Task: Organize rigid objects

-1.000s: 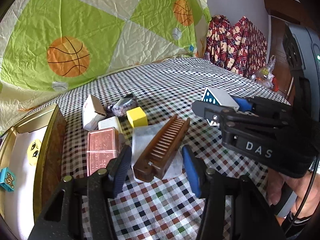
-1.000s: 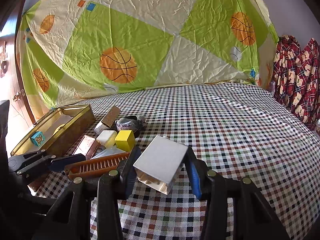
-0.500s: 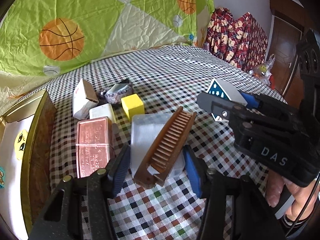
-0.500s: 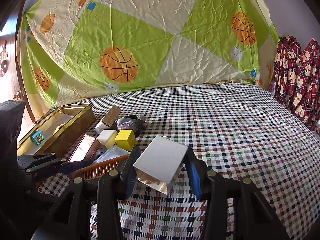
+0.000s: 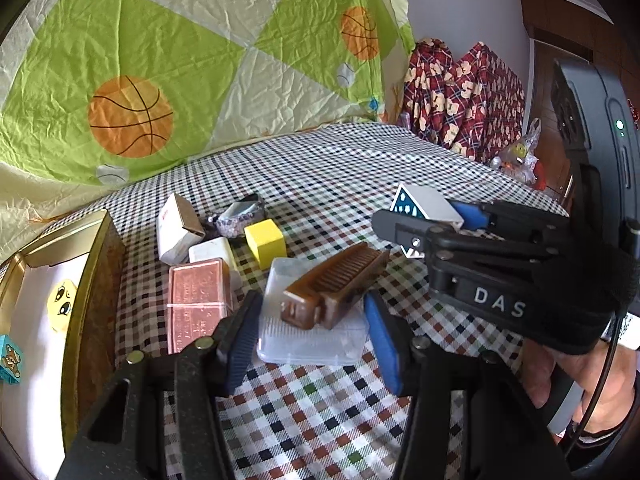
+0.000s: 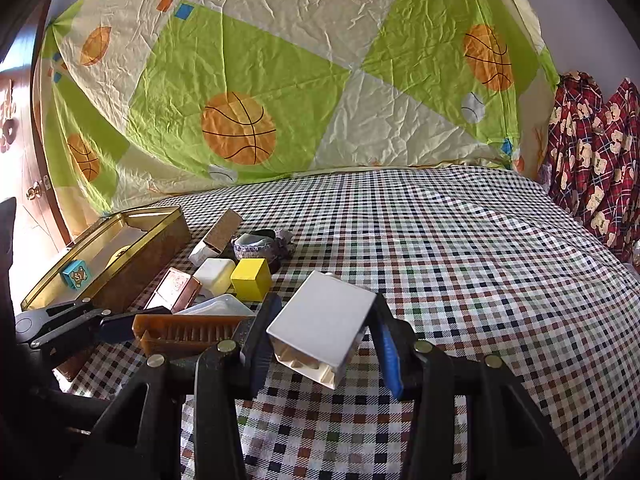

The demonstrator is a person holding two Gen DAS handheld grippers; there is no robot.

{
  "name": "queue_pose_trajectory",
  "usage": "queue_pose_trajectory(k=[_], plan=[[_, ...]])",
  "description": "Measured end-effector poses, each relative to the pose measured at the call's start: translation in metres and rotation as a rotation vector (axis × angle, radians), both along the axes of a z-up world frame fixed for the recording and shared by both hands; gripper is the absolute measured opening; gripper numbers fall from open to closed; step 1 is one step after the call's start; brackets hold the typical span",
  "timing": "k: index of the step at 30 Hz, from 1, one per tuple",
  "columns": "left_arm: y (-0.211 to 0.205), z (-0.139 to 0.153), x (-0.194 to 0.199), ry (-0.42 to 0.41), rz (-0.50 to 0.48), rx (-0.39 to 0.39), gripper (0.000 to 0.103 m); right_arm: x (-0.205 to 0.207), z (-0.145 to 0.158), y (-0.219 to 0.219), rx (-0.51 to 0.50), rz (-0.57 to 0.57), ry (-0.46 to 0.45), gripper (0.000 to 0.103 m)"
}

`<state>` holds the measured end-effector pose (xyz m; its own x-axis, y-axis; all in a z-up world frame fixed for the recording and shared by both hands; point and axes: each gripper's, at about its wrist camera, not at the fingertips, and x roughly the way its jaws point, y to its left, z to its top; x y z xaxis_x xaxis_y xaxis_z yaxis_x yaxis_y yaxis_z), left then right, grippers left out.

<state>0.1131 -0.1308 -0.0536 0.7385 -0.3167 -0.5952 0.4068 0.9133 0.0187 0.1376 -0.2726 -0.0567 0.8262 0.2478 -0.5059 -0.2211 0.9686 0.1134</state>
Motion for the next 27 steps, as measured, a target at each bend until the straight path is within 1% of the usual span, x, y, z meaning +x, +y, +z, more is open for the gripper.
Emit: queue_pose_trajectory(k=[3, 5, 6, 7, 9, 11, 13, 17, 19, 21, 23, 24, 26, 27], plan=[[-0.001, 0.0, 0.002, 0.003, 0.005, 0.014, 0.052, 0.0, 0.0, 0.0, 0.0, -0.001, 0.0, 0.047], [-0.004, -0.002, 0.005, 0.018, 0.016, 0.041, 0.053, 0.0, 0.0, 0.0, 0.001, -0.001, -0.002, 0.047], [-0.006, -0.003, 0.007, 0.024, 0.022, 0.055, 0.059, 0.0, 0.0, 0.0, 0.002, -0.001, -0.002, 0.047], [-0.008, -0.003, 0.006, 0.022, 0.023, 0.067, 0.068, 0.0, 0.0, 0.0, 0.003, -0.001, -0.003, 0.047], [-0.012, -0.001, 0.003, 0.0, 0.023, 0.085, 0.079, -0.001, 0.0, -0.002, 0.01, -0.005, -0.008, 0.047], [-0.014, 0.001, 0.0, -0.019, 0.02, 0.099, 0.083, -0.002, 0.0, -0.006, 0.028, -0.017, -0.016, 0.047], [-0.017, 0.001, 0.003, -0.014, 0.021, 0.113, 0.086, -0.001, 0.0, -0.01, 0.05, -0.025, -0.012, 0.047], [-0.016, 0.001, 0.012, 0.028, 0.032, 0.095, 0.086, 0.0, 0.0, -0.015, 0.081, -0.037, -0.004, 0.047], [-0.016, -0.001, 0.015, 0.04, 0.048, 0.117, 0.086, 0.001, -0.001, -0.014, 0.079, -0.027, 0.002, 0.047], [-0.014, -0.006, 0.018, 0.085, 0.028, 0.095, 0.086, 0.001, -0.001, -0.012, 0.065, -0.025, 0.0, 0.047], [-0.012, -0.01, 0.021, 0.116, 0.014, 0.076, 0.078, 0.0, 0.0, -0.011, 0.06, -0.026, -0.005, 0.047], [-0.011, -0.012, 0.023, 0.138, 0.004, 0.07, 0.076, 0.0, 0.0, -0.011, 0.059, -0.027, -0.006, 0.047], [-0.013, -0.019, 0.032, 0.211, -0.009, 0.079, 0.076, 0.0, 0.0, -0.01, 0.054, -0.024, -0.004, 0.047], [-0.014, -0.019, 0.032, 0.204, 0.0, 0.083, 0.076, 0.0, 0.0, -0.01, 0.051, -0.023, -0.003, 0.047]])
